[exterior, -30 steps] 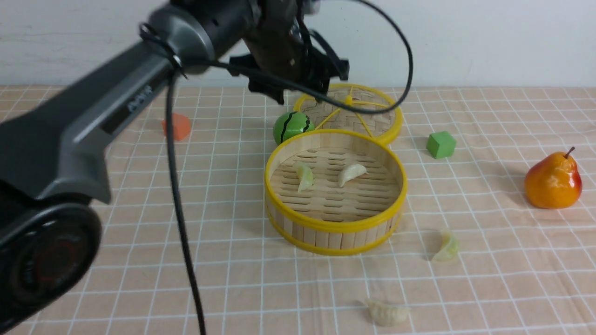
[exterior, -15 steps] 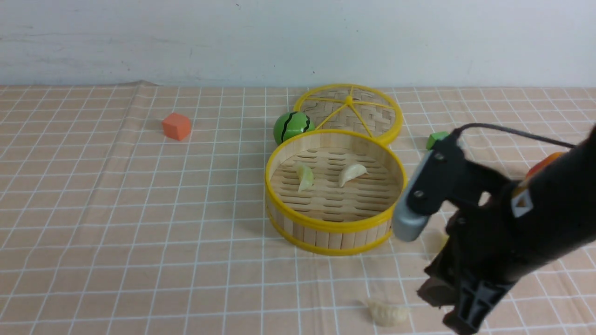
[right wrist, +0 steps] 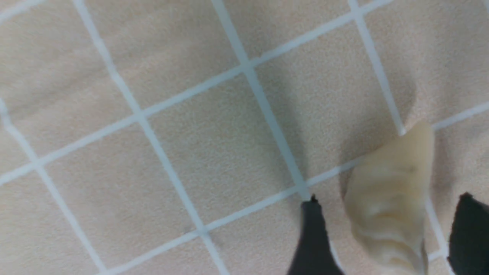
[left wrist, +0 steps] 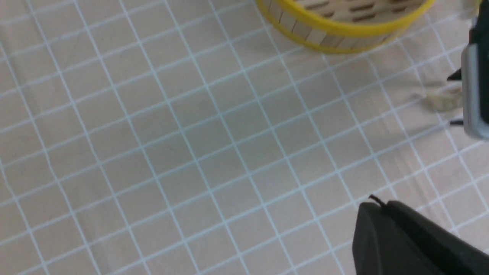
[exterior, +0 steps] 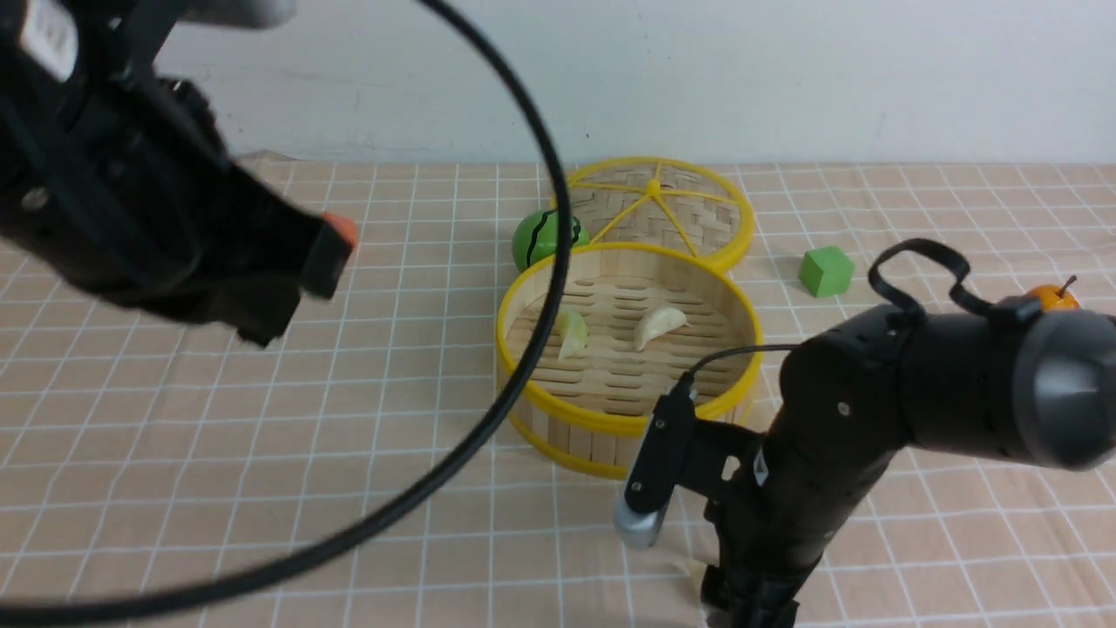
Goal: Put the dumplings into the steamer on the table with the brown tablecloth.
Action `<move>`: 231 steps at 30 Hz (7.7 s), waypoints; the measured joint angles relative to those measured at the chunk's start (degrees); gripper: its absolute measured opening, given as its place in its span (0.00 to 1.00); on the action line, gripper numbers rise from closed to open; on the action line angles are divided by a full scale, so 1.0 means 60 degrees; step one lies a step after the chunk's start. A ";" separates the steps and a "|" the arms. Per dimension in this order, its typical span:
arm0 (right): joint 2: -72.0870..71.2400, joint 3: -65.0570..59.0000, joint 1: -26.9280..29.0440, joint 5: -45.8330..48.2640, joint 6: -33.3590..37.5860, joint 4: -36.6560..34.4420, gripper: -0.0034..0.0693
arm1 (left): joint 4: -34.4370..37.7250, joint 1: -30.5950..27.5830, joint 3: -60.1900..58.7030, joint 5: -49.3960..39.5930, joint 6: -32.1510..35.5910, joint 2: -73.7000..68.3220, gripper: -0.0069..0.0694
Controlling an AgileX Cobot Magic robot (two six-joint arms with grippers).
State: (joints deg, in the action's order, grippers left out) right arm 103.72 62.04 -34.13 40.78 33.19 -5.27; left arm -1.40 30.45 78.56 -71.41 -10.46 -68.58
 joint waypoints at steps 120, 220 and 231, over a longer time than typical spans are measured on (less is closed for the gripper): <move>0.2286 0.8000 0.1573 0.3296 -0.5952 -0.0308 0.79 | -0.0053 0.0000 -0.6719 0.2671 -0.0294 0.8533 0.11; -1.7381 -1.0488 0.5658 -0.3104 -0.6967 0.1013 0.04 | -0.0034 0.0000 -0.9768 0.5676 -0.0267 1.0661 0.19; -1.7381 -1.0488 0.5658 -0.3104 -0.6967 0.1022 0.06 | -0.0034 0.0000 -0.9768 0.5676 -0.0267 1.0661 0.19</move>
State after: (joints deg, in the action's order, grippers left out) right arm -0.57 -0.88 -0.18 22.15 -8.61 0.86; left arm -1.60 30.45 19.96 -37.35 -12.06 -4.61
